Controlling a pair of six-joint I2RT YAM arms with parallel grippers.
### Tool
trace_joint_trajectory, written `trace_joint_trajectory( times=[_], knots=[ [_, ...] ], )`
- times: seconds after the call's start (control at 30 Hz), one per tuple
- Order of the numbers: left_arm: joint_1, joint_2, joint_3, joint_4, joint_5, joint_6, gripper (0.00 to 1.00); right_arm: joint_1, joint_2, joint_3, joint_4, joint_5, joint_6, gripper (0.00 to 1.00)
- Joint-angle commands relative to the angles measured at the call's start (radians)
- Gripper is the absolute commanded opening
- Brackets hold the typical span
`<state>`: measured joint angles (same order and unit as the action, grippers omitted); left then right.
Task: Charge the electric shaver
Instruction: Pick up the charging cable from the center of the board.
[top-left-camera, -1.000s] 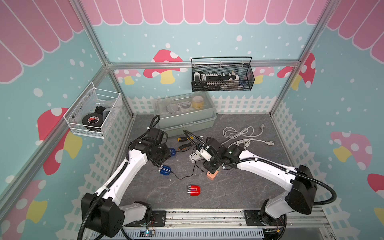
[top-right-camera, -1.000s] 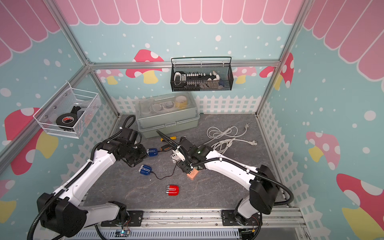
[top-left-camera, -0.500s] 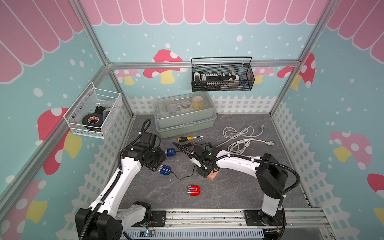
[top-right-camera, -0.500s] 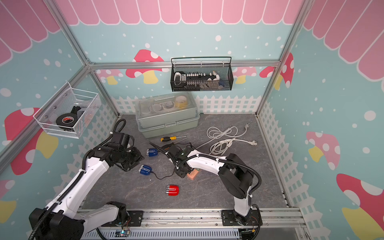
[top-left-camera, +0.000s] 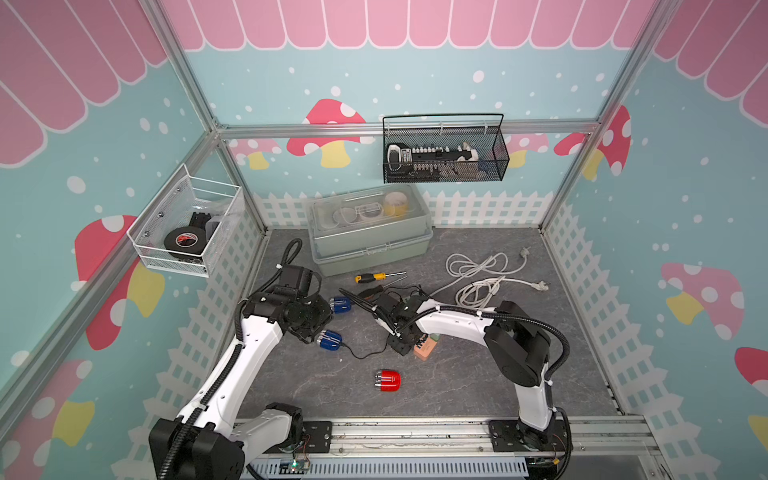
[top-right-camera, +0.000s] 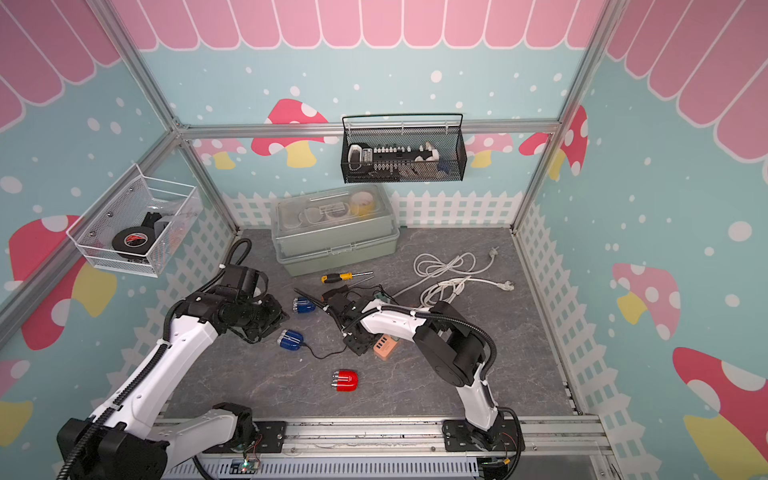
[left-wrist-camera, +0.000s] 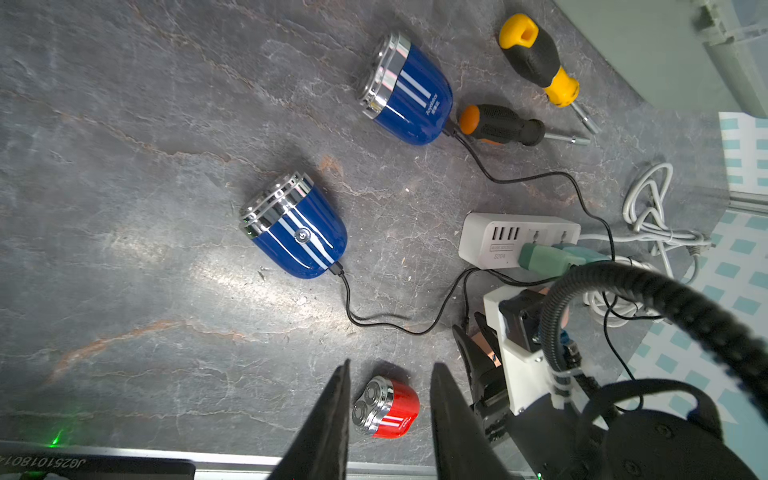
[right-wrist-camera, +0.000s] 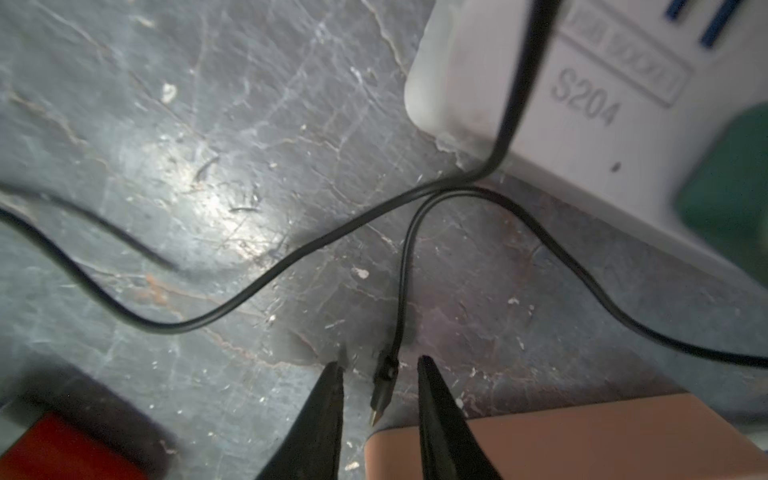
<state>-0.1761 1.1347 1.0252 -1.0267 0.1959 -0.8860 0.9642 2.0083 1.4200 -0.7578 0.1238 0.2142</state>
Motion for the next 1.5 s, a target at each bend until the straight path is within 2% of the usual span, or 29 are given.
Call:
trace_joint_trajectory(
  times=[0.0, 0.23, 0.43, 0.63, 0.7, 0.8, 0.97, 1.23, 1.37, 1.47],
  knots=[
    [0.007, -0.018, -0.007, -0.001, 0.003, -0.001, 0.32, 0.005, 0.021, 0.027, -0.046, 0.019, 0.006, 0.29],
    [0.007, -0.015, -0.003, 0.000, 0.007, 0.005, 0.31, 0.004, 0.034, 0.014, -0.038, -0.010, 0.014, 0.23],
    [0.007, -0.016, -0.001, -0.004, 0.008, 0.017, 0.30, -0.005, 0.070, 0.056, -0.038, -0.018, 0.019, 0.23],
    [0.008, -0.026, -0.003, -0.009, 0.011, 0.018, 0.29, -0.012, 0.088, 0.050, -0.054, -0.053, 0.043, 0.15],
    [0.008, -0.027, -0.001, -0.010, 0.015, 0.022, 0.29, -0.012, 0.083, 0.045, -0.058, -0.052, 0.046, 0.16],
    [0.007, -0.028, -0.001, -0.015, 0.014, 0.026, 0.29, -0.012, 0.067, 0.043, -0.068, -0.044, 0.048, 0.24],
    [0.007, -0.027, -0.001, -0.013, 0.015, 0.024, 0.29, -0.012, 0.070, 0.042, -0.086, -0.051, 0.051, 0.23],
    [0.007, -0.038, 0.001, -0.014, 0.013, 0.025, 0.29, -0.012, 0.066, 0.015, -0.083, -0.074, 0.064, 0.13],
    [0.006, -0.038, 0.006, -0.015, 0.016, 0.028, 0.28, -0.013, 0.041, -0.009, -0.055, -0.067, 0.059, 0.00],
    [0.006, -0.036, 0.004, -0.015, 0.024, 0.031, 0.28, -0.014, 0.002, -0.014, -0.039, -0.073, 0.055, 0.00]
  ],
)
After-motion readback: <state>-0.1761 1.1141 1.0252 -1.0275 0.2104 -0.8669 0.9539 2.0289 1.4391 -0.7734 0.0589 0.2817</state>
